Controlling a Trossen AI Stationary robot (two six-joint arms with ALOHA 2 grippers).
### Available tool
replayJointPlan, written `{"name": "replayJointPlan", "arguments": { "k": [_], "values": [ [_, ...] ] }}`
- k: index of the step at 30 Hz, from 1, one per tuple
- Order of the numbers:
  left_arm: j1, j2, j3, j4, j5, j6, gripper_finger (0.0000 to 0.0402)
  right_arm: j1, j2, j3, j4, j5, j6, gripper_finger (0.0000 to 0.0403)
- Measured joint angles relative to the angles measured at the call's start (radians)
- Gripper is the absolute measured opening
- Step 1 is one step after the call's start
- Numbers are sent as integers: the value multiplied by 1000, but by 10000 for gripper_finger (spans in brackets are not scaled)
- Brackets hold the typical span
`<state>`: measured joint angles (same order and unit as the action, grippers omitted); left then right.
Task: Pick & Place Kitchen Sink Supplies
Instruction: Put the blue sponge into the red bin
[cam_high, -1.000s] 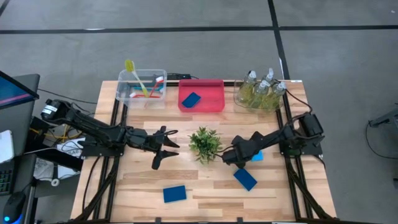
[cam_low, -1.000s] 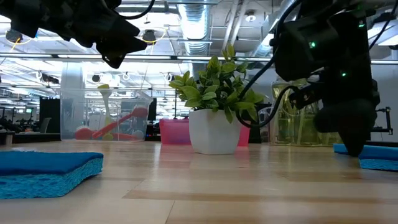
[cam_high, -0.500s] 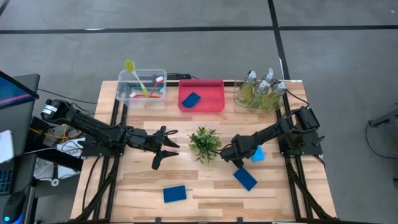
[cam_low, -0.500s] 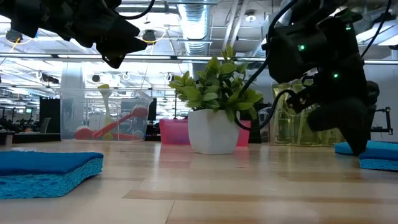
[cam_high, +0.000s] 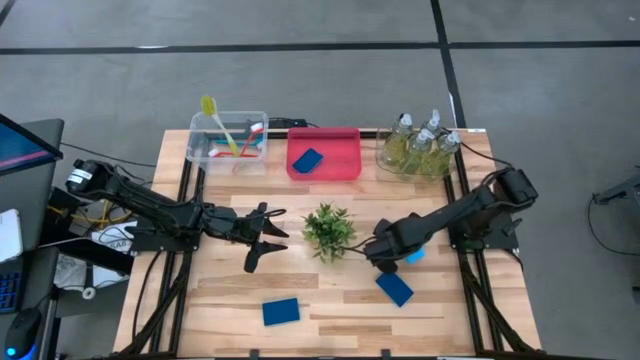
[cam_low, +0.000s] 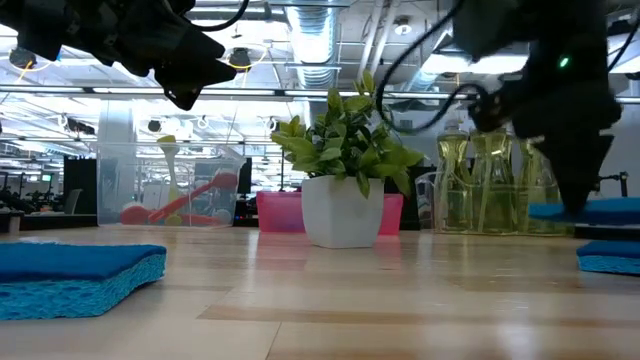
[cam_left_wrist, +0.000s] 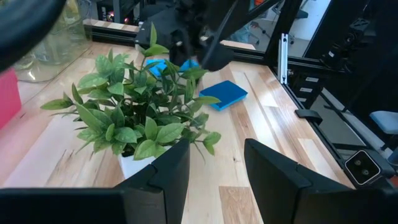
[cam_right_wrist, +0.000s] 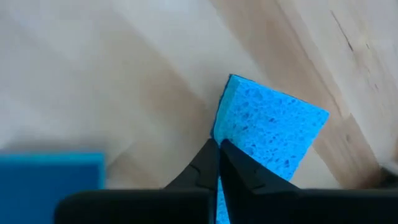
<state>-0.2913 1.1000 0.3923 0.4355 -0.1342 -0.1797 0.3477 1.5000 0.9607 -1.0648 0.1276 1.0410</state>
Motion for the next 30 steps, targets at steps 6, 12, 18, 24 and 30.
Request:
{"name": "replayJointPlan", "arguments": {
  "k": [6,12,18,24,30],
  "values": [
    [0,0,0,0,0,0,154,24,-109,0,78,-11,-156,1],
    [0,0,0,5,0,24,154,28,-226,1,216,52,-374,1],
    [0,0,0,9,0,26,154,-15,-340,2,375,264,-644,1],
    [0,0,0,11,0,26,154,-96,-428,2,577,551,-865,3],
    [0,0,0,11,0,26,154,-218,-437,3,920,711,-1040,3]
  ]
}}
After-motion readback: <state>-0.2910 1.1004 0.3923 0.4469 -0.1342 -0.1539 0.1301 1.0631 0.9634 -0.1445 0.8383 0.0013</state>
